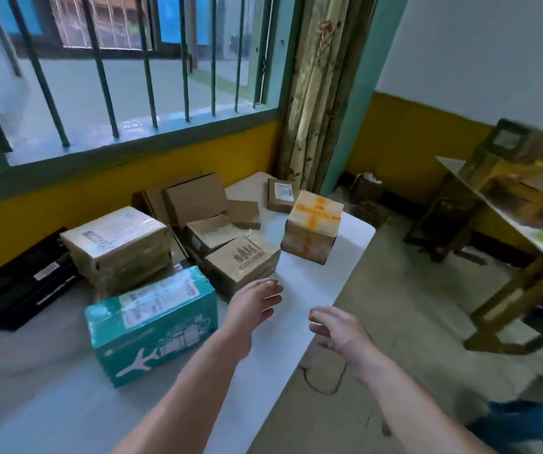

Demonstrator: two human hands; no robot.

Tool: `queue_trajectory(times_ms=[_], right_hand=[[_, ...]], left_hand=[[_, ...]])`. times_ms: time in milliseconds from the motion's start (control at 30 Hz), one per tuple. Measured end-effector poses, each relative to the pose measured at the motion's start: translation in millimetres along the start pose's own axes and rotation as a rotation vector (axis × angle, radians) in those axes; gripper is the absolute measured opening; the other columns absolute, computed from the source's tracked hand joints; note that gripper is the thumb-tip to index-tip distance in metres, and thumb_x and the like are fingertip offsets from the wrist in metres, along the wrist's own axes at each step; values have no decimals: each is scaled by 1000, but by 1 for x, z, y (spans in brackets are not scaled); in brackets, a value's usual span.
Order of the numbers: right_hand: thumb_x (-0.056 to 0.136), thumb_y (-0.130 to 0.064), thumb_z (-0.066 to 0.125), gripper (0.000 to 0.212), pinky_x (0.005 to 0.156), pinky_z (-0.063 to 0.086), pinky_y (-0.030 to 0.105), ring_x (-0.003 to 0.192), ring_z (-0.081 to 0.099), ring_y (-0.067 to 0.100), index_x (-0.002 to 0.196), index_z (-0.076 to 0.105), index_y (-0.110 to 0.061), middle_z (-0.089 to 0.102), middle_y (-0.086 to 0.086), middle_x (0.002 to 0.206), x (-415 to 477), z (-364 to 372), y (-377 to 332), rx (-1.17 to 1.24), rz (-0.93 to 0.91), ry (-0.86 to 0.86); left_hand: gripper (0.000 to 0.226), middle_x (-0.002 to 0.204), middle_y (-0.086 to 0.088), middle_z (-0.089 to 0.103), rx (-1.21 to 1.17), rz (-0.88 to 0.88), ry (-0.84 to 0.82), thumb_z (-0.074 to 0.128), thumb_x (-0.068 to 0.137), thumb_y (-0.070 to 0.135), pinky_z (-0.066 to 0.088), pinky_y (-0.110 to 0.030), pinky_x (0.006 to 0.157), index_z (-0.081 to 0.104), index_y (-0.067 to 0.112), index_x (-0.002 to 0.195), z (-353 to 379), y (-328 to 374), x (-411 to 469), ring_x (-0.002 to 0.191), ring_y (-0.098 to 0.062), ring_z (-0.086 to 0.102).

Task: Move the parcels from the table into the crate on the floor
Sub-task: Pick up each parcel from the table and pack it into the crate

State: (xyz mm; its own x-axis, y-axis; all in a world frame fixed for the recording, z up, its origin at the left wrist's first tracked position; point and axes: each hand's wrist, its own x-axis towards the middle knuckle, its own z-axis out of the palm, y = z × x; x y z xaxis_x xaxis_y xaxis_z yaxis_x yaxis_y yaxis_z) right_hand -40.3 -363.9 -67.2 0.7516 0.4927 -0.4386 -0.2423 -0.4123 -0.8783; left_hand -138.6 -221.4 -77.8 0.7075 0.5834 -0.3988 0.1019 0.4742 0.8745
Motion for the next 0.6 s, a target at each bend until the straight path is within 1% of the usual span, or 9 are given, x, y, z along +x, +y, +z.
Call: queue_trajectory(times_ms=[100, 233, 333, 400, 433, 467, 500, 567, 600], right_hand=[[95, -19, 60, 15, 88, 49, 36, 105, 63, 20, 107, 67, -13, 66, 5, 109, 57, -20, -22, -56, 24, -3], [94, -17, 61, 14, 80, 46, 32, 95, 62, 18, 106, 66, -11, 65, 5, 102, 128, -44, -41, -29, 74, -9], [94, -20, 61, 17, 76, 48, 30, 89, 61, 18, 109, 65, -11, 65, 7, 94, 186, -66, -52, -26, 73, -33], [93, -22, 61, 14, 76, 50, 30, 92, 63, 19, 104, 66, -15, 67, 8, 96, 226, -82, -60, -26, 61, -43], [93, -23, 61, 10, 76, 50, 30, 93, 63, 19, 100, 66, -18, 67, 7, 97, 247, -90, -64, -10, 49, -38], [94, -24, 61, 6, 77, 51, 31, 93, 64, 19, 96, 66, -21, 67, 5, 97, 268, -98, -68, 11, 36, -31], [94, -25, 60, 4, 80, 52, 32, 93, 64, 18, 92, 65, -24, 68, 2, 97, 287, -106, -71, 20, 26, -26], [94, -27, 59, 7, 91, 53, 38, 95, 65, 17, 88, 62, -28, 67, -2, 96, 321, -119, -76, 28, 47, -40], [94, -27, 59, 8, 95, 52, 40, 97, 65, 18, 86, 61, -28, 67, -4, 97, 335, -125, -78, 36, 67, -54]], left_hand=[[18, 108, 2, 74, -24, -7, 3, 55, 98, 22, 49, -27, 84, 68, 21, 109, 25, 17, 59, 101, -14, 68], [15, 109, 4, 73, 7, -22, 8, 54, 98, 22, 48, -28, 86, 67, 24, 105, 54, 28, 120, 103, -12, 67], [14, 106, 4, 72, 70, 7, 76, 56, 97, 21, 46, -24, 76, 68, 26, 102, 76, 39, 165, 96, -9, 66], [18, 102, 4, 71, 149, 79, 150, 58, 96, 20, 45, -15, 68, 68, 23, 110, 92, 43, 196, 88, -4, 64], [24, 104, 6, 69, 244, 144, 200, 59, 95, 19, 45, -10, 68, 66, 21, 118, 100, 45, 211, 88, -2, 62], [32, 112, 7, 64, 403, 226, 257, 61, 94, 20, 44, -9, 76, 62, 19, 126, 107, 46, 226, 95, -3, 59], [42, 124, 7, 57, 631, 302, 302, 64, 92, 24, 42, -14, 90, 57, 21, 134, 113, 46, 240, 110, -6, 54], [63, 148, 4, 39, 1073, 414, 295, 69, 87, 33, 28, -33, 115, 45, 26, 144, 128, 44, 263, 139, -14, 31], [73, 157, 2, 29, 1247, 442, 252, 69, 84, 41, 17, -41, 121, 38, 29, 149, 136, 42, 275, 147, -18, 18]])
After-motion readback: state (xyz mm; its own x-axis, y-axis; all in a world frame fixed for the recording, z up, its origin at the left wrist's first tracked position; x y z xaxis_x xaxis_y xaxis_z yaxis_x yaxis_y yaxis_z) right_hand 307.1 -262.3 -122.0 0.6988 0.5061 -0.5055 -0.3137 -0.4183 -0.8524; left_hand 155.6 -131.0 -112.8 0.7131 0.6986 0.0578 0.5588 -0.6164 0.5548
